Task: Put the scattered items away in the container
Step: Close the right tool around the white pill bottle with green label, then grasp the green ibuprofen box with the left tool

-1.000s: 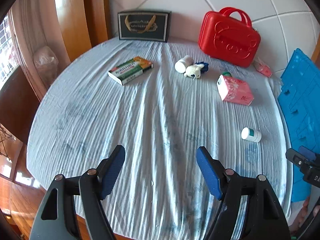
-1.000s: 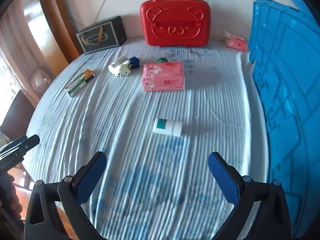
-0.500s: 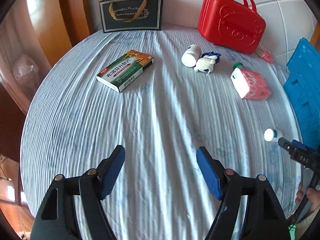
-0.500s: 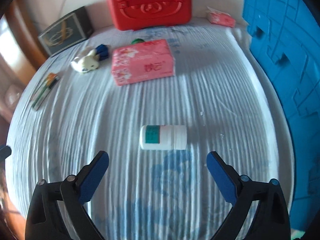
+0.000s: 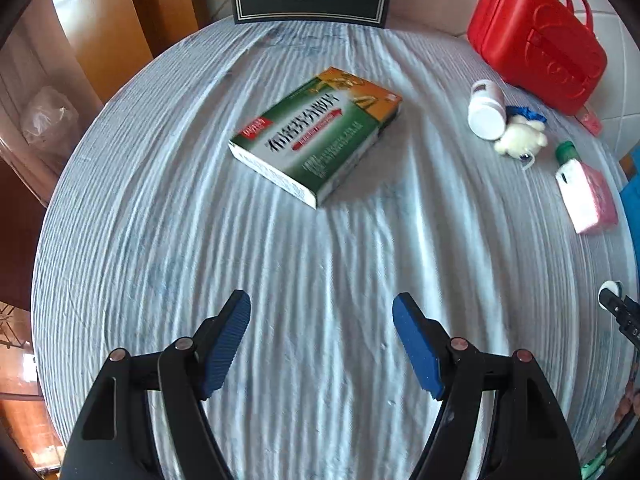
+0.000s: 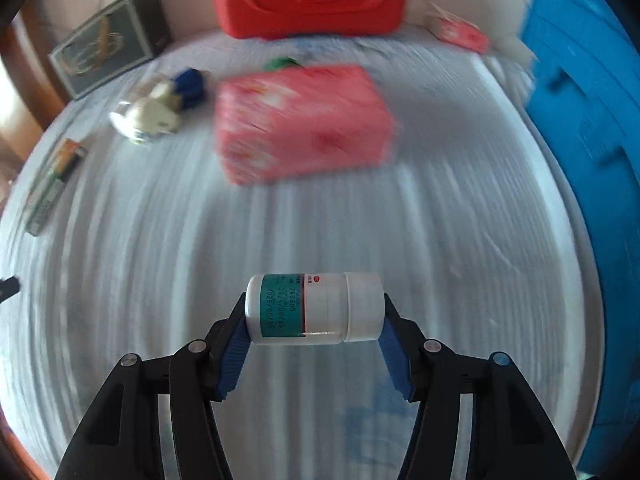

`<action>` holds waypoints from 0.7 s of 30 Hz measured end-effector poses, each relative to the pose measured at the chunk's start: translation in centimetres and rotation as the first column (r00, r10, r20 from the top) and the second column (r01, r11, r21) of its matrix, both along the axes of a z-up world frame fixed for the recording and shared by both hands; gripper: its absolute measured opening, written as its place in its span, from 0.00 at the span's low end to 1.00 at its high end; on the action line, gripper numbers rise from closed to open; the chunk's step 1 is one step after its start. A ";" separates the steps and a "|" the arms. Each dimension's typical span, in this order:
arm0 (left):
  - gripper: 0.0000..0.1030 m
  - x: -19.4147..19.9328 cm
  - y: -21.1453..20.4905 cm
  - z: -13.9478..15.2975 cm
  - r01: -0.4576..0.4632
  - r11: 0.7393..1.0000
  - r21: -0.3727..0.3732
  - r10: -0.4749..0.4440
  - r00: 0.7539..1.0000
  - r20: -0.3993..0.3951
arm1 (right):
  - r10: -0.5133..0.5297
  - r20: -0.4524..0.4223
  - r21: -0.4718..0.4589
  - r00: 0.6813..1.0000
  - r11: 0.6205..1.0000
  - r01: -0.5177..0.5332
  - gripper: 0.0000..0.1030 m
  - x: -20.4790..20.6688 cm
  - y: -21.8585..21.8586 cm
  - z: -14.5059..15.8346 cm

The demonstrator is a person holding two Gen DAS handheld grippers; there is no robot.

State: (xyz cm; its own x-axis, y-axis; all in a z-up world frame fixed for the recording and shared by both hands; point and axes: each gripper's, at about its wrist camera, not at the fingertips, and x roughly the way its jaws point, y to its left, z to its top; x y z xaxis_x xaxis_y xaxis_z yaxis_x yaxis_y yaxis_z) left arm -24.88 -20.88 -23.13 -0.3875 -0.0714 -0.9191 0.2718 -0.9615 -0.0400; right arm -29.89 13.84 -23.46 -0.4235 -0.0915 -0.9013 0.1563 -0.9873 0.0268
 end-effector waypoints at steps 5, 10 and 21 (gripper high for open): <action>0.71 -4.8 -2.6 0.3 0.060 0.998 -0.014 -0.060 0.998 -0.014 | 0.132 -0.037 -0.062 0.991 0.989 -0.134 0.57 -3.2 -8.3 1.6; 0.71 -8.7 -3.4 -0.7 0.143 0.990 -0.021 -0.143 0.990 0.000 | 0.217 -0.039 -0.065 0.975 0.974 -0.219 0.57 -5.5 -15.3 1.1; 0.95 -13.5 -2.6 -2.5 0.276 0.960 -0.044 -0.276 0.961 -0.006 | 0.236 0.020 -0.043 0.972 0.971 -0.234 0.57 -8.9 -19.9 -2.6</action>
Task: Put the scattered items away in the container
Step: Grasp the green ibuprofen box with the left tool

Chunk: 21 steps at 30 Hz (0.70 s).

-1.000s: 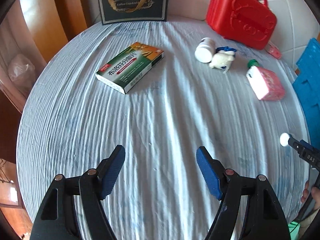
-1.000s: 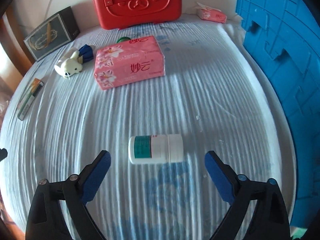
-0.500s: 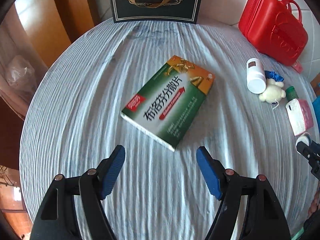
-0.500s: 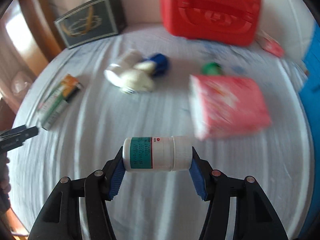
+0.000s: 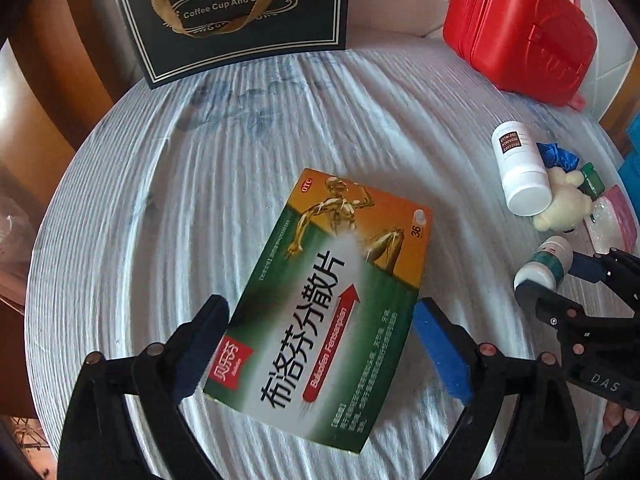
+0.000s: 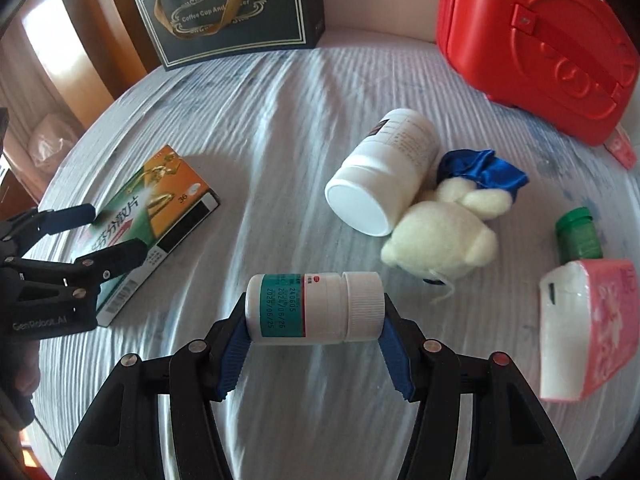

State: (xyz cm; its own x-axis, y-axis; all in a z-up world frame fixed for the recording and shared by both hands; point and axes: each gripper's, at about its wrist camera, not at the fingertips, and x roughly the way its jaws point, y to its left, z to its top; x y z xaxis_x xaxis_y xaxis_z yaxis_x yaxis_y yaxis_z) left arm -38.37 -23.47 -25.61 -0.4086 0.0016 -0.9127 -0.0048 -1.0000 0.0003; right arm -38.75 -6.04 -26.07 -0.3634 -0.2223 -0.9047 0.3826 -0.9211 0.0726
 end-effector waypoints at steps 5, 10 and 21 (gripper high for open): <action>1.00 -0.4 0.1 -1.2 -0.013 1.000 -0.015 0.013 1.000 0.012 | 0.006 -0.010 -0.009 1.000 1.000 -0.006 0.65 -0.1 0.1 -0.4; 1.00 0.1 -0.2 -1.3 -0.042 0.999 0.009 0.042 0.999 -0.014 | -0.004 -0.015 -0.042 1.000 0.999 0.004 0.84 0.1 0.4 -0.7; 1.00 0.6 -0.2 -1.8 -0.084 0.996 0.015 0.084 0.996 -0.034 | 0.012 -0.029 -0.075 1.000 0.997 -0.014 1.00 0.1 0.1 -1.1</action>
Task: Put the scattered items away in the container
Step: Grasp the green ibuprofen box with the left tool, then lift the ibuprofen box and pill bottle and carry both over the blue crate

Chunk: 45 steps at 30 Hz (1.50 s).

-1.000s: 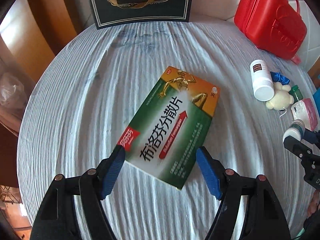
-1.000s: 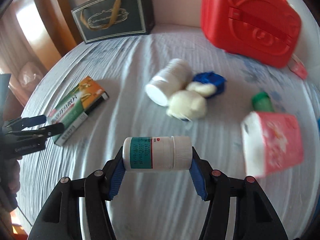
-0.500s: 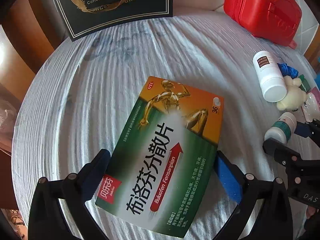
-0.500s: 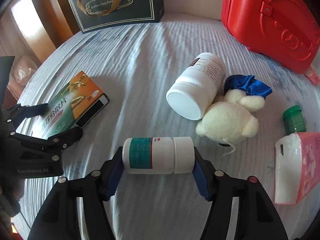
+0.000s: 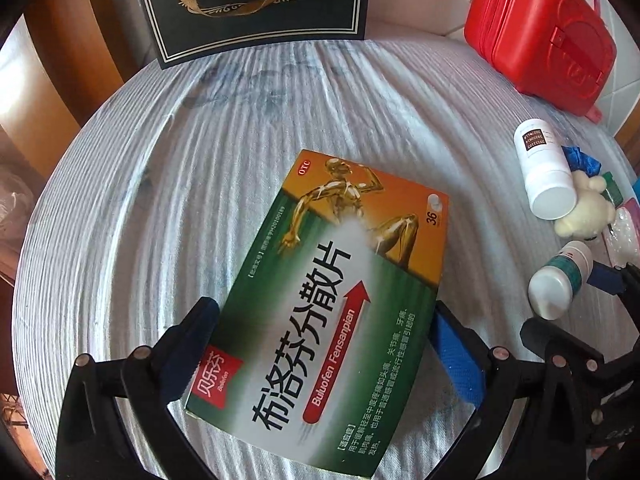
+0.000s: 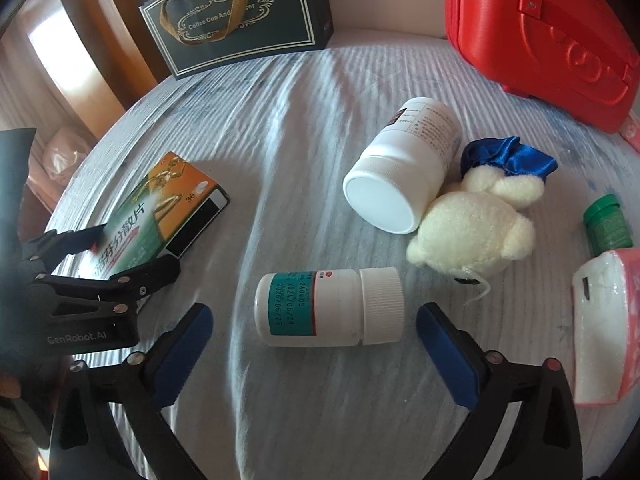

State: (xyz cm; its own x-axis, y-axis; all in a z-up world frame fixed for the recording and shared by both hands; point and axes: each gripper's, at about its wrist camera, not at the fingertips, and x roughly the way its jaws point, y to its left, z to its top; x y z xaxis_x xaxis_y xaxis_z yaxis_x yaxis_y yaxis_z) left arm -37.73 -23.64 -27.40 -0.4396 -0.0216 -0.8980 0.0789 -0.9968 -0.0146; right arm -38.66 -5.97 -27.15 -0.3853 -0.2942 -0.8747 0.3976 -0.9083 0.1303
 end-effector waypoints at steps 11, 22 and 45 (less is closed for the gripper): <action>0.98 1.1 -0.3 -0.1 -0.002 1.000 0.000 0.002 0.999 -0.038 | 0.002 -0.058 0.080 0.998 0.997 0.002 0.91 0.8 -1.0 -0.3; 0.90 6.7 1.8 2.1 -0.022 1.000 0.012 0.022 1.000 -0.021 | -0.011 -0.129 0.068 0.992 0.997 0.020 0.58 3.0 -0.5 3.5; 0.60 16.0 5.0 5.2 -0.044 0.998 0.046 0.040 0.997 0.073 | 0.000 -0.137 0.044 0.991 0.999 0.006 0.58 16.4 5.1 8.6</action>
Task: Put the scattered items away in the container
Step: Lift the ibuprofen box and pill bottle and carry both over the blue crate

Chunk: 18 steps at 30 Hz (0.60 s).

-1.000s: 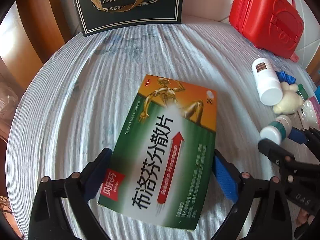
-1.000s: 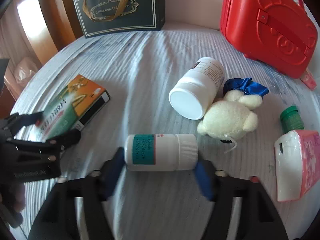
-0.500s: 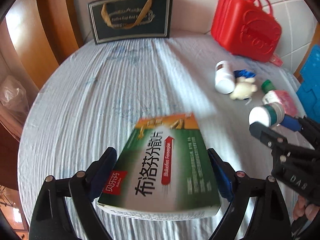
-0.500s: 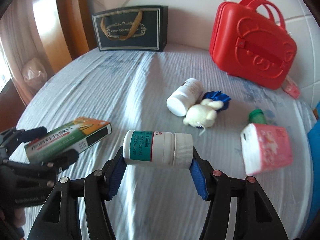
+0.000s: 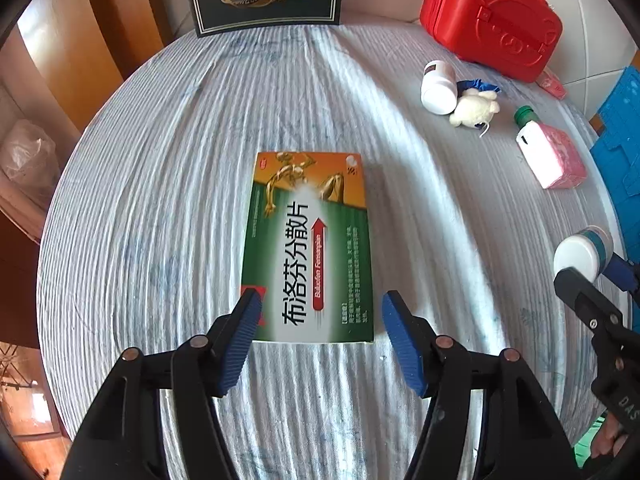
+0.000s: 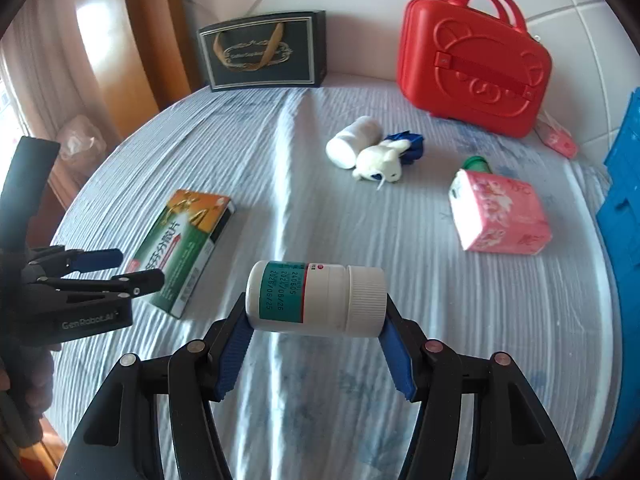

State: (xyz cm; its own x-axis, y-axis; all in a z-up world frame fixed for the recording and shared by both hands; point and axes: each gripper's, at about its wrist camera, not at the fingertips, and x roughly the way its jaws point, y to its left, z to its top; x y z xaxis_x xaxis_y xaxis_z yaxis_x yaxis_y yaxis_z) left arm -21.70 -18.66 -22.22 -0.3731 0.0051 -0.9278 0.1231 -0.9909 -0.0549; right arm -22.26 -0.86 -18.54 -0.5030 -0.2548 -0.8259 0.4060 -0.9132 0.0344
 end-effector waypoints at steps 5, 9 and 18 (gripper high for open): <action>0.60 -0.8 -0.3 -0.5 -0.001 1.000 0.017 0.001 1.000 0.004 | 0.042 0.016 0.004 0.999 0.999 -0.042 0.58 -1.3 -1.8 -0.7; 0.60 -2.5 -0.7 -1.2 -0.010 0.999 0.033 0.010 1.000 0.007 | 0.070 0.031 0.020 0.997 0.997 -0.071 0.58 -3.0 -3.3 -1.5; 0.95 -6.5 -1.6 -4.9 -0.021 0.999 -0.028 0.022 0.998 0.063 | 0.093 0.107 0.024 0.990 0.995 -0.096 0.58 -7.3 -4.9 -4.6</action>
State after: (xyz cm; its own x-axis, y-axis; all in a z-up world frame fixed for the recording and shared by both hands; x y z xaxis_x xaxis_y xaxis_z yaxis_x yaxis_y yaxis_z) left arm -28.17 -20.23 -27.14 -0.3138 -0.0284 -0.9491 0.1467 -0.9890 -0.0189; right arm -29.56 -5.72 -23.16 -0.3870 -0.2726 -0.8809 0.4864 -0.8719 0.0561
